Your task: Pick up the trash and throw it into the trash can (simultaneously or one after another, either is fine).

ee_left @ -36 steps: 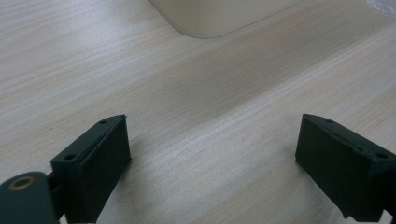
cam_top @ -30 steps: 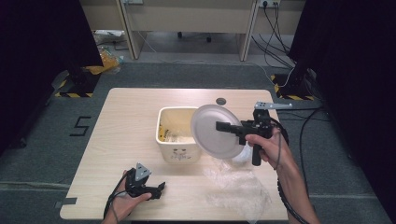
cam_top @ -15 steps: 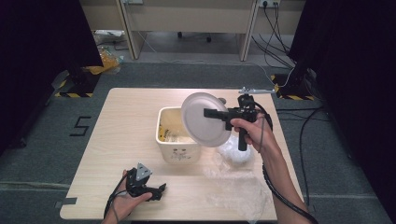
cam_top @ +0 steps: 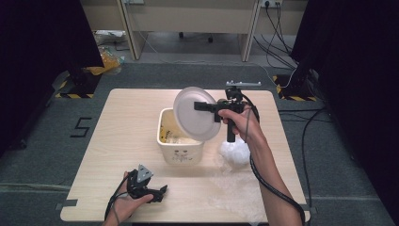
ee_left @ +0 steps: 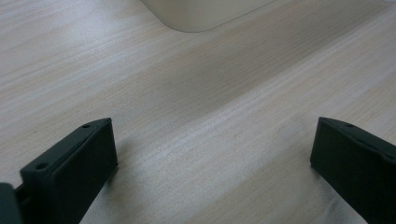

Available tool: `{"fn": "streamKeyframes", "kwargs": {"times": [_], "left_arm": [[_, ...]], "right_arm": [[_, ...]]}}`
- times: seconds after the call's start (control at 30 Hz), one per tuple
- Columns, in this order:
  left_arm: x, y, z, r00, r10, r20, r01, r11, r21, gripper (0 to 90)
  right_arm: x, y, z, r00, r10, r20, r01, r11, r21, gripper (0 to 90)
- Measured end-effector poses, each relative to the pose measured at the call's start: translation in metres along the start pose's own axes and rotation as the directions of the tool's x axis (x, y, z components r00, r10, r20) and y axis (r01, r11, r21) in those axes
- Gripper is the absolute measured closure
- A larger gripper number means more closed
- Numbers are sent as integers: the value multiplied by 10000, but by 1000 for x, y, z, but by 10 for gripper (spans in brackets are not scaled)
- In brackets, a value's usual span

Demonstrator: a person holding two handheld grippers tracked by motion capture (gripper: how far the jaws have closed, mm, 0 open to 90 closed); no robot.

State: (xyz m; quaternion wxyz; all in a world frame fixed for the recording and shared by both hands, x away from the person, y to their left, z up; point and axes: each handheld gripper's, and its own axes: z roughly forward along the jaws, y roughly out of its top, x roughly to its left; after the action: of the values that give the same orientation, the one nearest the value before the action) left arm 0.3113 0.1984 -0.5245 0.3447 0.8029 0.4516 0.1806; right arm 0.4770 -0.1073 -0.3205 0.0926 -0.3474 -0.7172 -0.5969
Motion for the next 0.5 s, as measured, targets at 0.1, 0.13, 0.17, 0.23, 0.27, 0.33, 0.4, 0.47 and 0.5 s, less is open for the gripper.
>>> {"fn": "streamKeyframes", "kwargs": {"times": [0.1, 0.13, 0.17, 0.23, 0.27, 0.33, 0.4, 0.47, 0.5], "left_arm": [[0, 0, 0, 10000, 2, -4, -2, 10000, -15, 0], [0, 0, 0, 10000, 3, -3, -3, 10000, -14, 0], [0, 0, 0, 10000, 18, -1, -18, 10000, -5, 0], [0, 0, 0, 10000, 17, 0, -17, 10000, -10, 0], [0, 0, 0, 10000, 22, 1, -22, 10000, -6, 0], [0, 0, 0, 10000, 17, 1, -17, 10000, -11, 0], [0, 0, 0, 10000, 19, 1, -19, 10000, -11, 0], [0, 0, 0, 10000, 19, 1, -19, 10000, -10, 0], [0, 0, 0, 10000, 18, 0, -18, 10000, -11, 0]], "right_arm": [[-4, 0, 8, 9999, 93, 82, -93, 9999, 64, 844], [-6, -1, 11, 9998, 113, 133, -114, 9999, 97, 844], [-8, -2, 14, 9997, 165, 167, -167, 9998, 126, 844], [-11, -3, 18, 9995, 280, 166, -282, 9995, 105, 843], [-13, -4, 20, 9993, 335, 167, -337, 9994, 107, 843], [-15, -6, 23, 9990, 403, 200, -406, 9991, 130, 843], [-18, -7, 27, 9986, 482, 228, -485, 9987, 141, 842], [-20, -8, 31, 9981, 546, 274, -550, 9983, 174, 841], [-21, -9, 34, 9979, 587, 281, -593, 9980, 197, 839]]}}
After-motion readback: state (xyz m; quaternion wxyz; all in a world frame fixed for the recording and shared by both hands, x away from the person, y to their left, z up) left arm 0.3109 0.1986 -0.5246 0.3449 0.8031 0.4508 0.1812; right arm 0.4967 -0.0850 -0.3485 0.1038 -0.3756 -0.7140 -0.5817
